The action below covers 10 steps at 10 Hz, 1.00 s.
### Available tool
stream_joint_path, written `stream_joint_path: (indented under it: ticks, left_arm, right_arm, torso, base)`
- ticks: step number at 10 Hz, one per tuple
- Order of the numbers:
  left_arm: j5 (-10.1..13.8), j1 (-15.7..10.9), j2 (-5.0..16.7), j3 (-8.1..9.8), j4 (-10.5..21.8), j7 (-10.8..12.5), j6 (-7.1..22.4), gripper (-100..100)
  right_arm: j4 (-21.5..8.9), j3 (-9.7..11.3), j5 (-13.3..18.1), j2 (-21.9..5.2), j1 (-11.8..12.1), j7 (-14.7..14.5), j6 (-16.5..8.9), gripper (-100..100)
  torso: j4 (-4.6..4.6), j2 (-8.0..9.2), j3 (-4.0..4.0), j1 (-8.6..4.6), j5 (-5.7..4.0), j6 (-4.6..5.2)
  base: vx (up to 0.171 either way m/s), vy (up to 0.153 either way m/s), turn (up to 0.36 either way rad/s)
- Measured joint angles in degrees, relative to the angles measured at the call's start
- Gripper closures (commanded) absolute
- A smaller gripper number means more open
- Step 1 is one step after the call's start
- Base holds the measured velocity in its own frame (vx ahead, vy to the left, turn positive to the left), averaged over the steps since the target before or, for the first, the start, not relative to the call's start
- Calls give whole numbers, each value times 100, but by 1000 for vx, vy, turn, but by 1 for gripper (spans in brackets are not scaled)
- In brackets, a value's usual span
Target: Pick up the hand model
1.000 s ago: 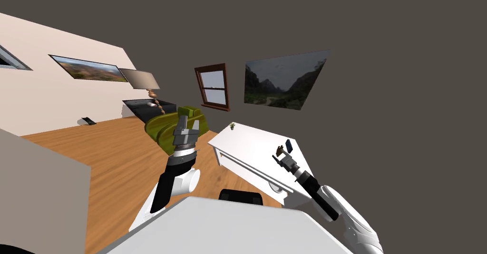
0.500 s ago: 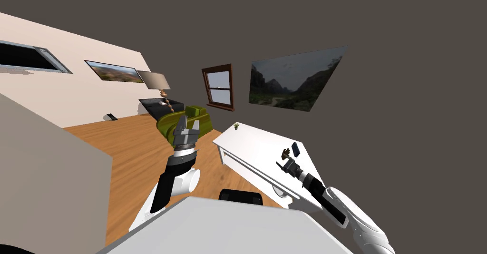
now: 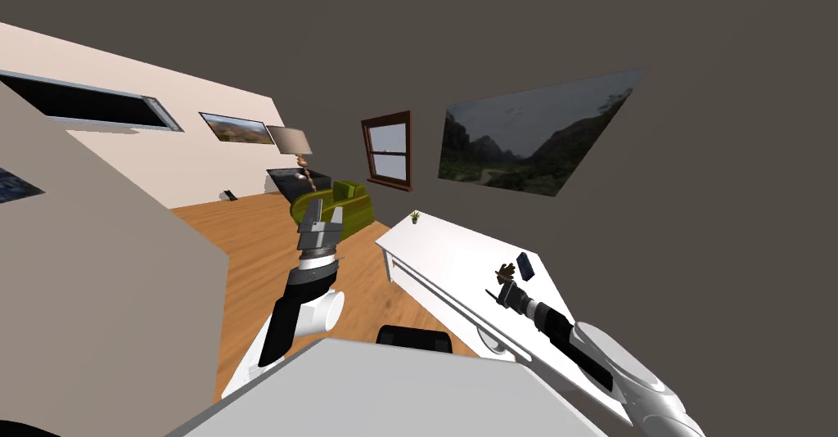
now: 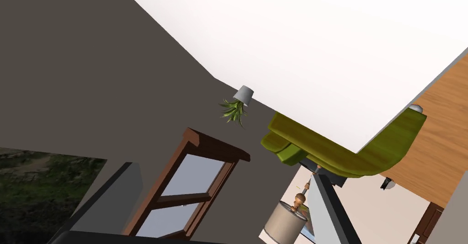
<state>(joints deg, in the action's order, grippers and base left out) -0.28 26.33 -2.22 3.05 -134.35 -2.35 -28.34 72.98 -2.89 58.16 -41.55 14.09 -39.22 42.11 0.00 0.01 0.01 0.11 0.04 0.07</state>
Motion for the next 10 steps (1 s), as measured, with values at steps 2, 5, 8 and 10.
stream_joint_path:
  ticks: [2,5,8,10]
  left_arm:
    - [0,-1,0,0,0,0,0,0]
    - [0,0,0,0,0,0,0,0]
    - [0,0,0,0,0,0,0,0]
    - [0,0,0,0,0,0,0,0]
  right_arm:
    - [-215,21,285,-94,-34,-141,8,-100]
    - [-593,-13,768,-342,-52,-454,94,-100]
    - [-981,11,1313,-678,-178,-702,167,-100]
    - [-1111,15,1687,-848,-133,-841,174,-100]
  torso:
    - [1,4,3,-2,-1,-5]
    - [0,1,1,1,0,0]
    - [1,3,2,4,1,-3]
    - [1,2,2,1,1,-3]
  base:
    - [11,33,153]
    - [20,47,163]
    - [15,39,113]
    - [21,33,141]
